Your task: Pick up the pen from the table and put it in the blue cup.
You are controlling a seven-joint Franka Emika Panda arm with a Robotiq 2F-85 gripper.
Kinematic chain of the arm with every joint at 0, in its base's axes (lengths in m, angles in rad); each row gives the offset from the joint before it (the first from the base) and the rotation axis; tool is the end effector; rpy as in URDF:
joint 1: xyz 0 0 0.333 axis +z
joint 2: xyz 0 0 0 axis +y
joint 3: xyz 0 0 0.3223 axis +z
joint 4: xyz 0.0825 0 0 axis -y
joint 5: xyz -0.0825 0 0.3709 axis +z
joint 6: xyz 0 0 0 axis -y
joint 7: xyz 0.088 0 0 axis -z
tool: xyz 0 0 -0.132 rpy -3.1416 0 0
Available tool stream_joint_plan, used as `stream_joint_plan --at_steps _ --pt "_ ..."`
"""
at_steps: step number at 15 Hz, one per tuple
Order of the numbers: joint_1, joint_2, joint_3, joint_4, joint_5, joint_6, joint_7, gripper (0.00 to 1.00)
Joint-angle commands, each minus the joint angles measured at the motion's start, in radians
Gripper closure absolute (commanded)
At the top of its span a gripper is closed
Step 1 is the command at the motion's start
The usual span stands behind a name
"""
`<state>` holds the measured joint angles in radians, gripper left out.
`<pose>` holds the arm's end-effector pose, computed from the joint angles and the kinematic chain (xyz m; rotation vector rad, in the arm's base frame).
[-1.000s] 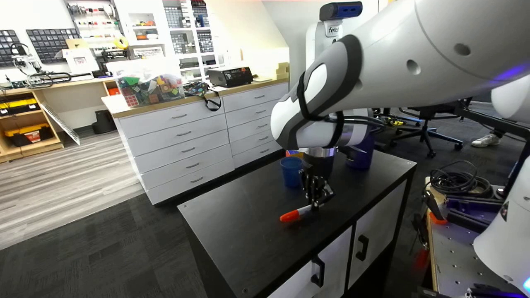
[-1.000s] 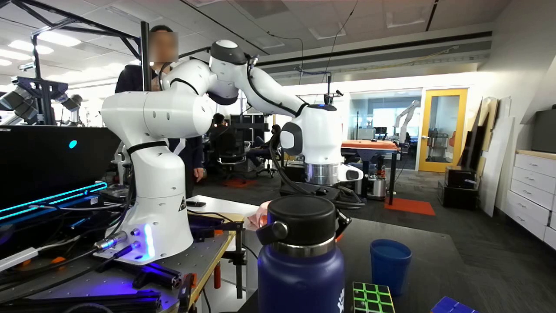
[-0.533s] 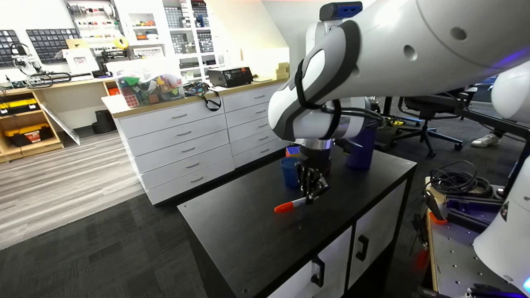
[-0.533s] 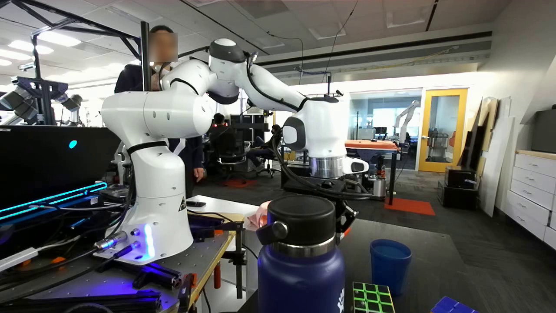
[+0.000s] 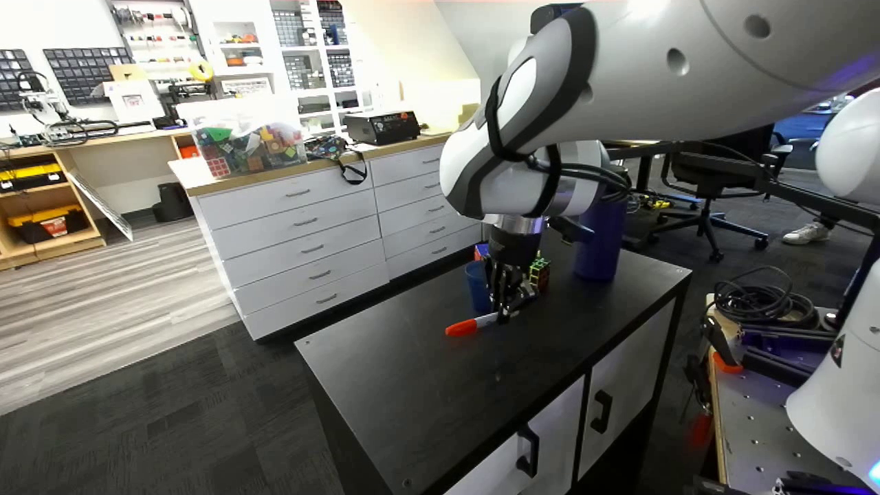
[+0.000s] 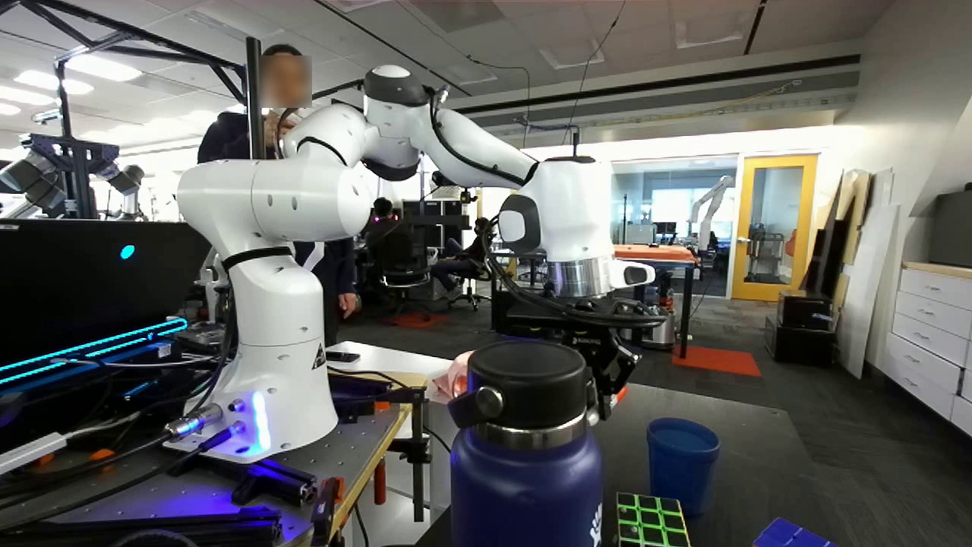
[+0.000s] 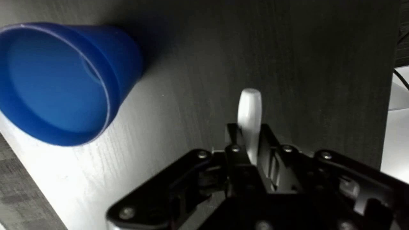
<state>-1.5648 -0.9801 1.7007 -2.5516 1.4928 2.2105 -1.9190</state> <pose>0.4265 0.0083 0.2051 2.7271 1.4107 0.2549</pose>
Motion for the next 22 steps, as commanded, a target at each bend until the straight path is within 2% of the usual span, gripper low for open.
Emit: stream_joint_plan --at_steps 1,8,13,22 --pt "0.010 0.022 -0.038 0.006 -0.039 0.043 -0.005 0.94" --pt "0.015 0.035 -0.080 0.013 -0.108 0.119 0.007 0.94" --pt "0.017 0.055 -0.085 0.013 -0.157 0.180 0.014 0.94" --pt "0.044 0.119 -0.134 0.008 -0.291 0.289 0.060 0.94"
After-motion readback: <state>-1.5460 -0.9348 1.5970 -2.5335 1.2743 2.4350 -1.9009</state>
